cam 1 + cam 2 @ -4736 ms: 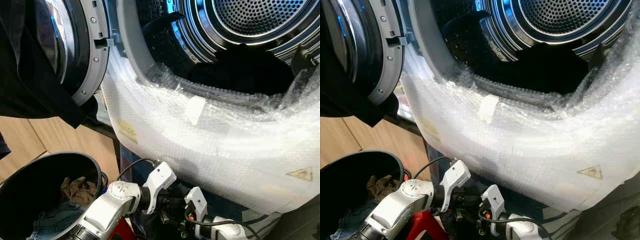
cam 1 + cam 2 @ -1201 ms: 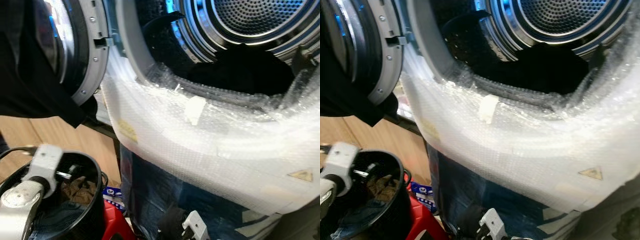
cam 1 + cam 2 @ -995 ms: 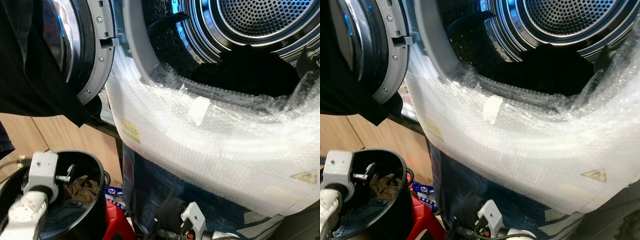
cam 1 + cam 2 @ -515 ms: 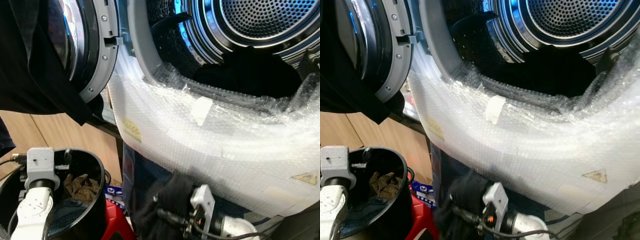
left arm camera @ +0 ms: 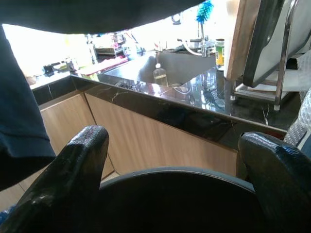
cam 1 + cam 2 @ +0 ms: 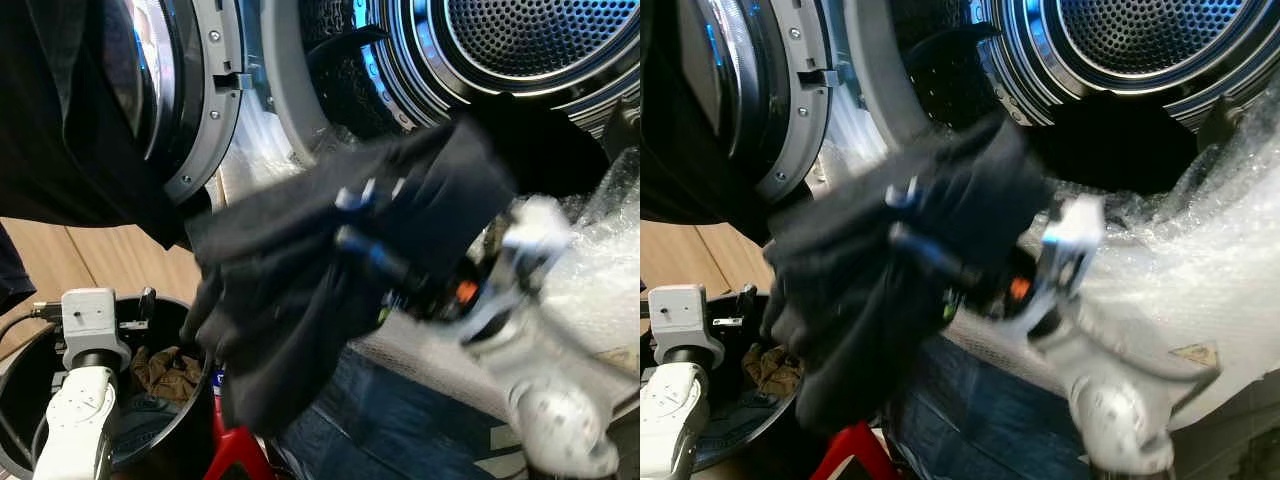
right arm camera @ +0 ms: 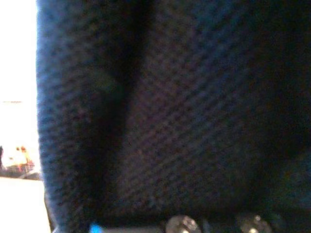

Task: Clothes washing

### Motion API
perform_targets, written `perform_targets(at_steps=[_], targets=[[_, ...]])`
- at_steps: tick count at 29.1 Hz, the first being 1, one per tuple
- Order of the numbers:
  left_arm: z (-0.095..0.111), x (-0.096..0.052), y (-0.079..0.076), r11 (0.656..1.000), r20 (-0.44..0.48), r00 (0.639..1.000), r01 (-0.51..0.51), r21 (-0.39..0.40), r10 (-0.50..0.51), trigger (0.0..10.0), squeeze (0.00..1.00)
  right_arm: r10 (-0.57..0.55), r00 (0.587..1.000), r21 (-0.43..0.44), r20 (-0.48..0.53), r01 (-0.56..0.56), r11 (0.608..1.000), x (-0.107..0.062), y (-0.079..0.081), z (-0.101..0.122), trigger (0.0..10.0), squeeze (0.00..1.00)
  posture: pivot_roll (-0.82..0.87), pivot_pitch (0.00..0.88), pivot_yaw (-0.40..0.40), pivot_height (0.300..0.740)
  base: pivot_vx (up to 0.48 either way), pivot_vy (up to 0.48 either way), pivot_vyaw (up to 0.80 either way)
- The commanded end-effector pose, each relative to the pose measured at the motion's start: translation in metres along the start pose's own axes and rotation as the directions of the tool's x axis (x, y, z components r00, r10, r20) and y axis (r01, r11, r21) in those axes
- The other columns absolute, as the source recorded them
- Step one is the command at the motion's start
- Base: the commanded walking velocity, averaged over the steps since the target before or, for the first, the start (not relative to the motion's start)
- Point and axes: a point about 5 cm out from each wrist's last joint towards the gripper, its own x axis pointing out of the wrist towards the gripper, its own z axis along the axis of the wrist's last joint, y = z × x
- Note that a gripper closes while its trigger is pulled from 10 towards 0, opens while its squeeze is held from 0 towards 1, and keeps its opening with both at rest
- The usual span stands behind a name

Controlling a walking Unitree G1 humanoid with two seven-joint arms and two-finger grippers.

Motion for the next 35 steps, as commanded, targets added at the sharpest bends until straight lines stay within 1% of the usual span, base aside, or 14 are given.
perform_targets(at_steps=[1,9,14,18,21,22,23,25,26,27,29,31,34,35], targets=[[0.001,0.002,0.000,1.000,0.006,1.000,-0.002,-0.026,0.003,10.0,0.00,0.023,0.998,-0.007,0.055,-0.023,1.000,0.005,0.000,0.013,0.0,0.00,0.05,0.000,0.007,0.740,0.000,0.000,0.00],[0.002,0.005,0.001,0.997,0.004,1.000,-0.017,-0.073,0.017,10.0,0.00,-0.004,0.996,-0.112,0.089,0.014,0.994,0.046,-0.042,0.044,0.0,0.00,0.06,0.000,0.000,0.740,0.000,0.000,0.00],[0.000,0.003,0.004,0.994,-0.007,0.999,-0.037,-0.102,0.037,10.0,0.00,-0.056,0.997,-0.180,0.061,0.066,0.981,0.070,-0.064,0.056,0.0,0.00,0.05,0.000,0.002,0.740,0.000,0.000,0.00],[0.001,0.001,0.001,0.994,-0.005,1.000,-0.022,-0.106,0.021,10.0,0.00,-0.159,0.985,-0.233,0.066,0.170,0.957,0.085,-0.091,0.074,0.0,0.00,0.06,0.000,0.003,0.740,0.000,0.000,0.00],[0.001,0.001,0.001,0.994,-0.005,1.000,-0.024,-0.108,0.024,10.0,0.00,-0.283,0.957,-0.267,0.064,0.290,0.919,0.091,-0.107,0.084,0.0,0.00,0.06,0.000,0.001,0.740,0.000,0.000,0.00],[0.000,0.000,0.002,0.993,-0.010,1.000,-0.030,-0.113,0.029,10.0,0.00,-0.416,0.908,-0.311,0.038,0.407,0.859,0.093,-0.120,0.086,0.0,0.00,0.06,0.000,-0.005,0.740,0.000,0.000,0.00],[0.000,0.000,0.002,0.993,-0.010,1.000,-0.030,-0.113,0.029,10.0,0.00,-0.416,0.908,-0.311,0.038,0.407,0.859,0.093,-0.120,0.086,0.0,0.00,0.06,0.000,-0.005,0.740,0.000,0.000,0.00],[-0.003,-0.003,0.000,0.991,-0.022,0.999,-0.034,-0.127,0.031,10.0,0.00,-0.614,0.789,-0.307,0.033,0.592,0.745,0.089,-0.138,0.089,0.0,0.00,0.06,0.000,-0.006,0.740,0.000,0.000,0.00],[-0.003,-0.003,0.000,0.991,-0.022,0.999,-0.034,-0.127,0.031,10.0,0.00,-0.614,0.789,-0.307,0.033,0.592,0.745,0.089,-0.138,0.089,0.0,0.00,0.06,0.000,-0.006,0.740,0.000,0.000,0.00],[-0.005,-0.006,-0.002,0.990,-0.032,0.999,-0.035,-0.136,0.031,10.0,0.00,-0.680,0.732,-0.300,0.053,0.661,0.688,0.086,-0.144,0.092,0.0,0.00,0.06,0.000,-0.009,0.740,0.000,0.000,0.00],[-0.006,-0.007,-0.003,0.990,-0.033,0.999,-0.034,-0.136,0.029,10.0,0.00,-0.697,0.715,-0.308,0.056,0.677,0.669,0.084,-0.146,0.092,0.0,0.00,0.06,0.000,-0.011,0.740,0.000,0.000,0.00],[-0.009,-0.009,-0.004,0.990,-0.038,0.999,-0.027,-0.135,0.022,10.0,0.00,-0.837,0.547,-0.407,0.006,0.766,0.497,0.067,-0.160,0.082,0.0,0.00,0.06,0.000,-0.004,0.740,0.000,0.000,0.00],[-0.008,-0.009,-0.005,0.991,-0.038,0.999,-0.020,-0.134,0.016,10.0,0.00,-0.886,0.464,-0.448,0.001,0.792,0.414,0.057,-0.164,0.078,0.0,0.00,0.07,0.000,-0.009,0.740,0.000,0.000,0.00],[-0.007,-0.008,-0.004,0.991,-0.033,0.999,-0.021,-0.133,0.017,10.0,0.00,-0.903,0.430,-0.430,0.007,0.817,0.385,0.052,-0.166,0.078,0.0,0.00,0.08,0.000,-0.012,0.740,0.000,0.000,0.00]])
